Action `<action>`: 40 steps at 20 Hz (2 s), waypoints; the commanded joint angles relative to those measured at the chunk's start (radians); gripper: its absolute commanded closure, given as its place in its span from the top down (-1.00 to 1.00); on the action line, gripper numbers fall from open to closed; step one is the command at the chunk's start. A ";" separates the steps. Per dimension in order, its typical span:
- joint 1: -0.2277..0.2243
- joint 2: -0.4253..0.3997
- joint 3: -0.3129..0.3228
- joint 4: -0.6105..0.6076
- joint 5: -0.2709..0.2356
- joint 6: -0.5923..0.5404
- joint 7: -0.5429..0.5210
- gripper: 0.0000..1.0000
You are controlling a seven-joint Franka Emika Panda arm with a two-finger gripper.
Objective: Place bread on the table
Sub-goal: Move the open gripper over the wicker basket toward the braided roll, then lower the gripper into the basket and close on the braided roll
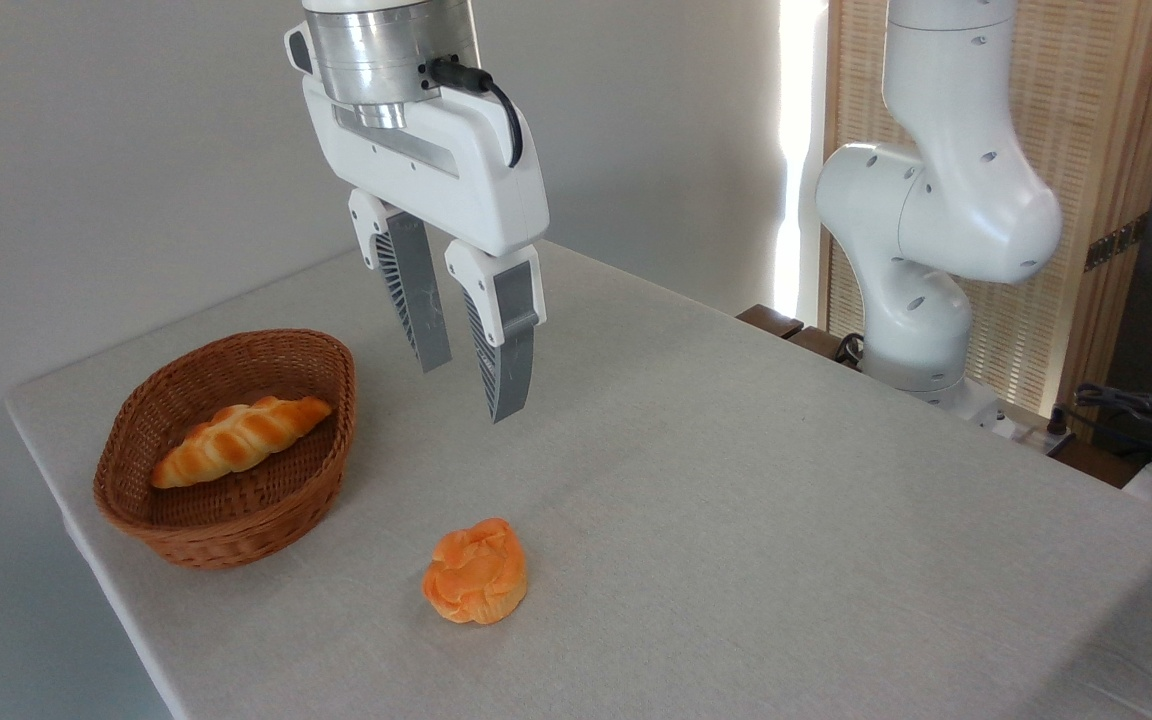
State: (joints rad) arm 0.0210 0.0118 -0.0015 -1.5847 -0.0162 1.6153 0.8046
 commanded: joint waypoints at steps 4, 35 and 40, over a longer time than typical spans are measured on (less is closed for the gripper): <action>-0.001 0.008 0.011 0.025 -0.021 -0.038 0.024 1.00; -0.024 0.313 -0.469 -0.035 -0.061 0.557 -0.295 1.00; -0.024 0.356 -0.502 -0.054 0.019 0.590 -0.309 1.00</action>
State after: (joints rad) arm -0.0049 0.3380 -0.4753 -1.6374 -0.0409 2.1599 0.5239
